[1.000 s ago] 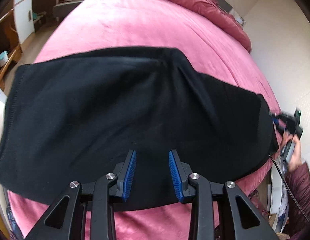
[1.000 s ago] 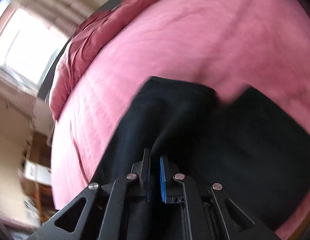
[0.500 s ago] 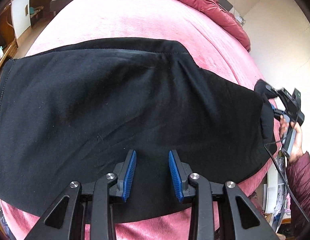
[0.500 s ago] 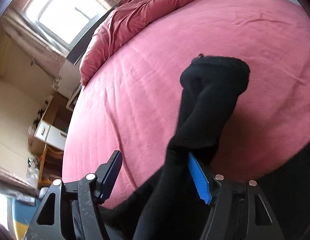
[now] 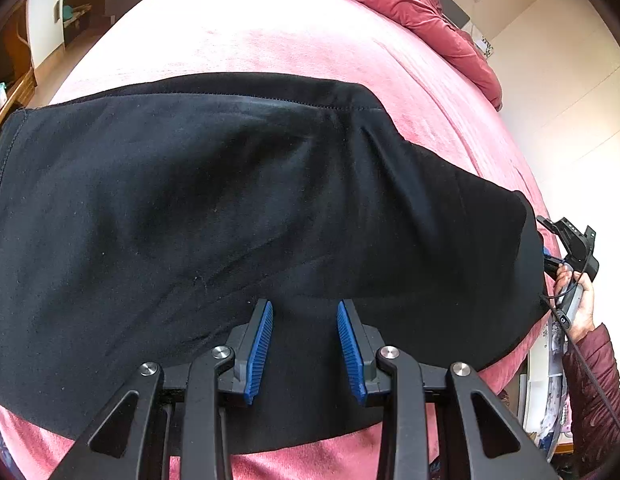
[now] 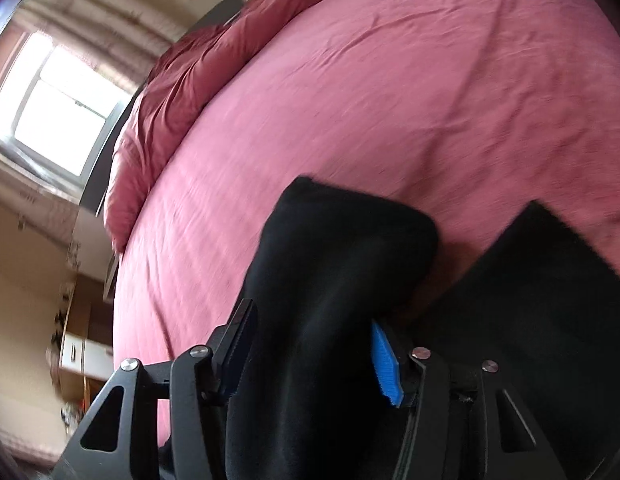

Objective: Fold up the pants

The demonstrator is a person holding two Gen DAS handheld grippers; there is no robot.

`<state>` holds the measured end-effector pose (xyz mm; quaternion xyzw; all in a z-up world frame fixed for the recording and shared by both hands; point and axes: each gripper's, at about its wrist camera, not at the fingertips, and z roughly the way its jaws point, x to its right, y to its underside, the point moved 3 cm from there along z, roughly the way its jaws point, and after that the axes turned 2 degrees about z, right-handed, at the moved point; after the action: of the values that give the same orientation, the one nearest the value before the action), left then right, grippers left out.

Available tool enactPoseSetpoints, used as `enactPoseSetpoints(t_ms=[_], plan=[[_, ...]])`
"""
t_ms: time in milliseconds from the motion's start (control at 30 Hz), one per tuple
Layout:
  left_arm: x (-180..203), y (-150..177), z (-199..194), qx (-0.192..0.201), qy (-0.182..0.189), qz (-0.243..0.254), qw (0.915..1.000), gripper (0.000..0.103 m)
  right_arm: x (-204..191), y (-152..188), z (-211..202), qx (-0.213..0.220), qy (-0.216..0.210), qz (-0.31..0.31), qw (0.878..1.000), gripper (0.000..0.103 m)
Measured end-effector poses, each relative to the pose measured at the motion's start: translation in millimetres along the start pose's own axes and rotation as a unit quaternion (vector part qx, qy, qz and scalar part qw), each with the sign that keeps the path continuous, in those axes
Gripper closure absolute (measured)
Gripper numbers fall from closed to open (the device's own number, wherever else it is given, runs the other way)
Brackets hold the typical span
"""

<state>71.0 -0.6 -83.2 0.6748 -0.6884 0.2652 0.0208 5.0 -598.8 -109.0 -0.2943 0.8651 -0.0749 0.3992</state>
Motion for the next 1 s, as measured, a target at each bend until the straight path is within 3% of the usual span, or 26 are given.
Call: enactPoseSetpoints(t_ms=[267, 433, 500, 533, 600, 833, 1000], plan=[[-1.4, -2.4, 2.7, 0.003, -0.012, 0.012, 0.9999, 0.069, 39.6, -18.6, -14.3, 0.034, 0.03, 0.06, 0.997, 0.065], [0.9, -1.0, 3.8, 0.006, -0.023, 0.019, 0.9995, 0.069, 37.8, -18.1, 11.0, -0.007, 0.059, 0.047, 0.997, 0.067], [1.3, -1.1, 3.9, 0.006, -0.025, 0.02, 0.9995, 0.069, 32.4, -16.7, 14.7, -0.008, 0.083, 0.022, 0.996, 0.075], [3.0, -0.8, 4.6, 0.006, -0.026, 0.021, 0.9994, 0.069, 27.4, -16.8, 13.8, -0.009, 0.089, 0.011, 0.996, 0.087], [3.1, -0.7, 4.9, 0.005, -0.029, 0.028, 0.9992, 0.069, 20.8, -17.8, 6.0, -0.005, 0.096, -0.004, 0.995, 0.094], [6.4, -5.4, 5.0, 0.0, -0.026, 0.038, 0.9989, 0.069, -10.5, -27.6, -88.3, 0.048, 0.094, -0.061, 0.993, 0.096], [4.9, -7.9, 0.9, -0.004, -0.024, 0.053, 0.9983, 0.069, -11.5, -19.1, -145.7, 0.061, 0.106, -0.078, 0.989, 0.096]])
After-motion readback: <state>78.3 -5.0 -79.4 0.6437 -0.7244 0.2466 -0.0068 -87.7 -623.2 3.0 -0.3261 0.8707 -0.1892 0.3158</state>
